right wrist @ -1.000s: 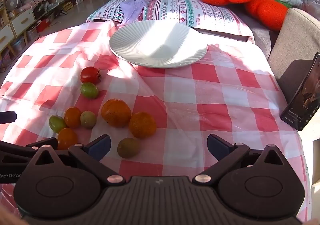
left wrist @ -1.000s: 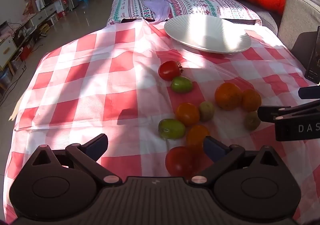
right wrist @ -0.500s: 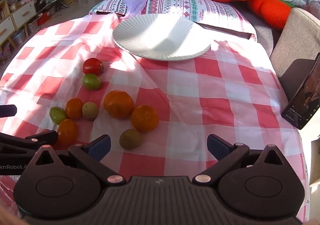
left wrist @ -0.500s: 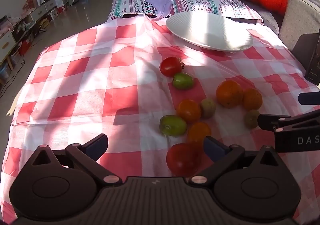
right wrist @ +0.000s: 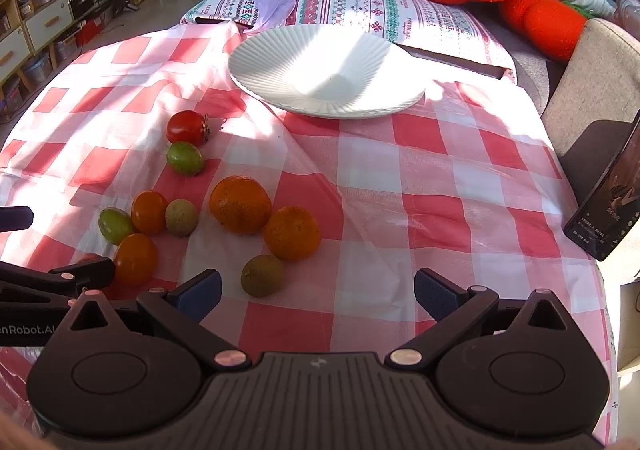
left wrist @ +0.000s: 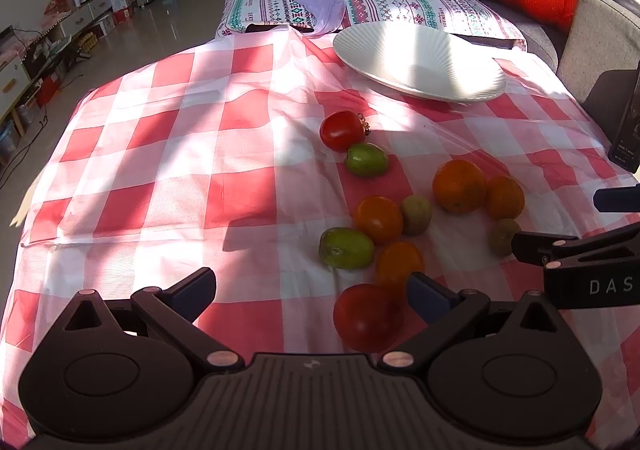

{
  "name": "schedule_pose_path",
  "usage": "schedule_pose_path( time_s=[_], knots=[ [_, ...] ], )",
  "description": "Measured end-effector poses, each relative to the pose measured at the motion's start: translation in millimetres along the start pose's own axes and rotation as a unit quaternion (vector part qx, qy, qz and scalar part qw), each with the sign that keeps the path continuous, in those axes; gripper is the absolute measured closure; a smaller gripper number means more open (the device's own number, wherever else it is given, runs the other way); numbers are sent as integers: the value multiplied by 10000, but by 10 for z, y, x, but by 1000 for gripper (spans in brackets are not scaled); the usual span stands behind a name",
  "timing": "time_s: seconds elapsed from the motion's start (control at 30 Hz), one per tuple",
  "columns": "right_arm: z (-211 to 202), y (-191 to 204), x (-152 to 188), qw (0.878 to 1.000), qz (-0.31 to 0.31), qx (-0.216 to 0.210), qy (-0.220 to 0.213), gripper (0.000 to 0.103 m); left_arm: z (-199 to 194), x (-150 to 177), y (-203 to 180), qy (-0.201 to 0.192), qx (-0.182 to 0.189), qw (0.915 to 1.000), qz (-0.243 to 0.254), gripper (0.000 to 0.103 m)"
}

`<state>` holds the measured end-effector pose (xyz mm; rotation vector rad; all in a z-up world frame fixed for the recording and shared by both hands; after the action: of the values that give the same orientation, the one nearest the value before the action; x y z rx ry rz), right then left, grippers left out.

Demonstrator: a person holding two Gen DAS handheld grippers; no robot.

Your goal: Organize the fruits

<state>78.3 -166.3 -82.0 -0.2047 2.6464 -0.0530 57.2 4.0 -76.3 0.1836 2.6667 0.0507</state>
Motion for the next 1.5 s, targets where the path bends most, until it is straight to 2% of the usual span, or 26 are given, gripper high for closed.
schedule_pose_path(
  time_s=[1.5],
  knots=[
    [-29,-16,-13,10000,24,22,-43,0,-3,4,-6,4,55,10000,9,0]
  ],
)
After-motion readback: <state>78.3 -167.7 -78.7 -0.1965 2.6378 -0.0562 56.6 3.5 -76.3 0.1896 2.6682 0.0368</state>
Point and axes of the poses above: each gripper's, at about its wrist camera, not at the fingertips, and z roughly the way its jaws point, y to its left, x to its underside, the point moved 9 cm from there along z, roughly the way its jaws point, and after that the axes turned 9 degrees about y, right-handed, at the moved point
